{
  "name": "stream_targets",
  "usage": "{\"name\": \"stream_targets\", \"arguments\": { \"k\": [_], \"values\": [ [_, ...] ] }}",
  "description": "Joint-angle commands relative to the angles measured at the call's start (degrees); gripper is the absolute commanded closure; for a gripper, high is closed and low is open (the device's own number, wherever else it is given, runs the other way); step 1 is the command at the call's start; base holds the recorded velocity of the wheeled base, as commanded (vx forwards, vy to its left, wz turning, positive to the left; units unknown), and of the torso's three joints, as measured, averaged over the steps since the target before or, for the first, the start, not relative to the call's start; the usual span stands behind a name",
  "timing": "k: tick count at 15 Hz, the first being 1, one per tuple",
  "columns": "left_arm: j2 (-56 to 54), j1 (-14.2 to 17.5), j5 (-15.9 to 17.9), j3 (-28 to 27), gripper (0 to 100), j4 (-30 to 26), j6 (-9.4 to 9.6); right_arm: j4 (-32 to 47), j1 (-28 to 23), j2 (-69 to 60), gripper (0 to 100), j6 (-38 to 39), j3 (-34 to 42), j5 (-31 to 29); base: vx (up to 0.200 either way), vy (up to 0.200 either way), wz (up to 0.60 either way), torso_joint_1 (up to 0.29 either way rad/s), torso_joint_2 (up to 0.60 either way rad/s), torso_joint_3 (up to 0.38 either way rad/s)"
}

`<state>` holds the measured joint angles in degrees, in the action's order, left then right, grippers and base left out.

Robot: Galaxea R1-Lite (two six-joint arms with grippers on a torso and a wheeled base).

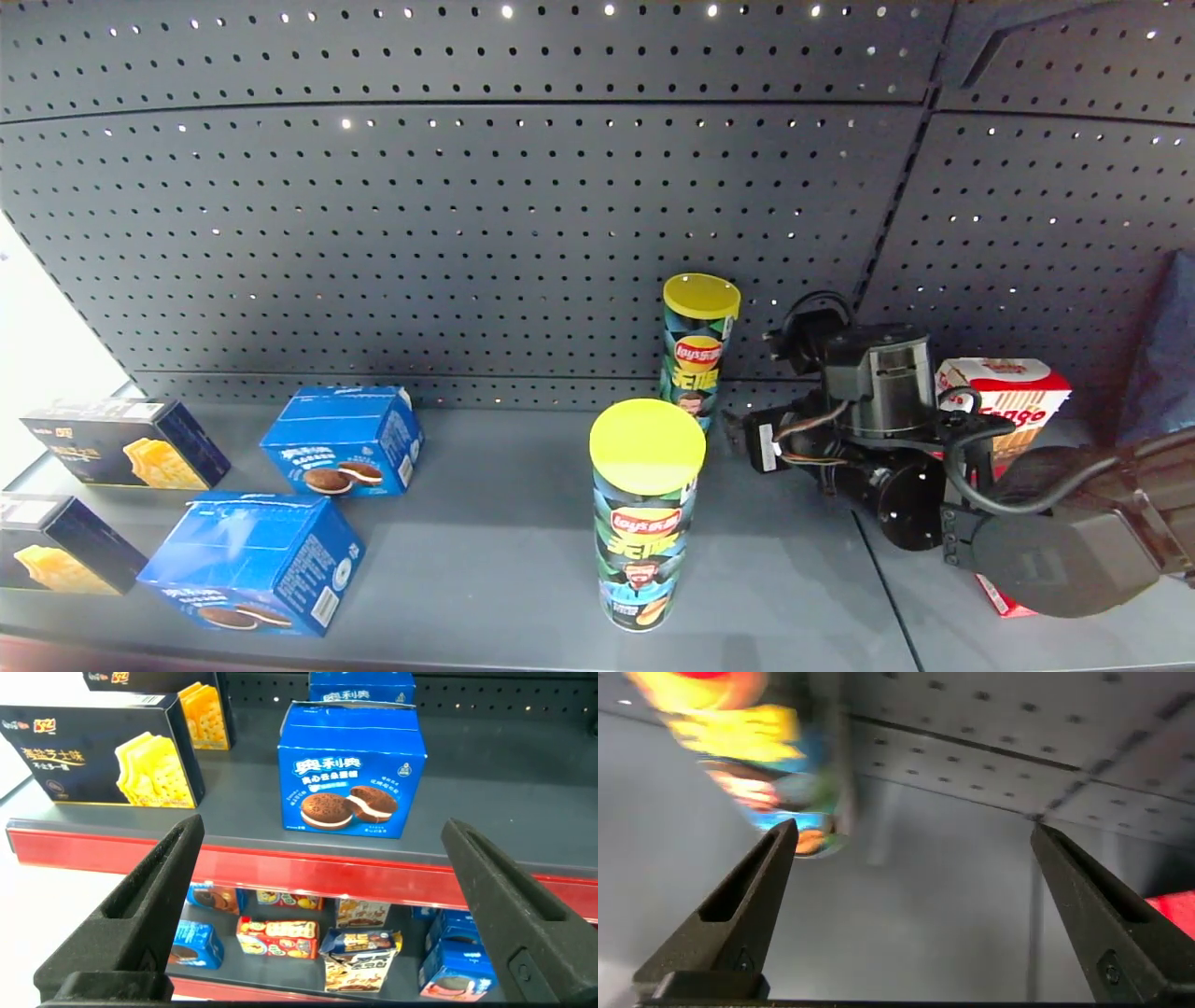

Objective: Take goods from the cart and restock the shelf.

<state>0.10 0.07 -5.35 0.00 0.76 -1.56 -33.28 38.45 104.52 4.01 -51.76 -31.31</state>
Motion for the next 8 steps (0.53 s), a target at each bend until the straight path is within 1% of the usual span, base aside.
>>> {"name": "stream_targets", "arguments": {
  "k": [1, 4, 5, 8],
  "values": [
    [0.1, 0.0, 0.0, 0.0, 0, 0.0, -0.02, 0.0, -2.1, 0.1, 0, -0.1, 0.1, -0.1, 0.0, 0.0, 0.0, 0.0, 0.0, 0.0],
    [0.1, 0.0, 0.0, 0.0, 0, 0.0, -0.11, -0.2, -5.0, 1.8, 0, 0.0, -0.5, -1.0, 0.0, 0.0, 0.0, 0.0, 0.0, 0.0],
    [0.1, 0.0, 0.0, 0.0, 0, 0.0, -0.11, -0.3, -5.2, 2.2, 0, 0.1, -0.8, -1.0, 0.0, 0.0, 0.0, 0.0, 0.0, 0.0],
    [0.1, 0.0, 0.0, 0.0, 0, 0.0, -0.02, -3.2, -5.9, 6.6, 0, 0.1, -5.3, -0.3, 0.0, 0.0, 0.0, 0.0, 0.0, 0.0]
  ]
}}
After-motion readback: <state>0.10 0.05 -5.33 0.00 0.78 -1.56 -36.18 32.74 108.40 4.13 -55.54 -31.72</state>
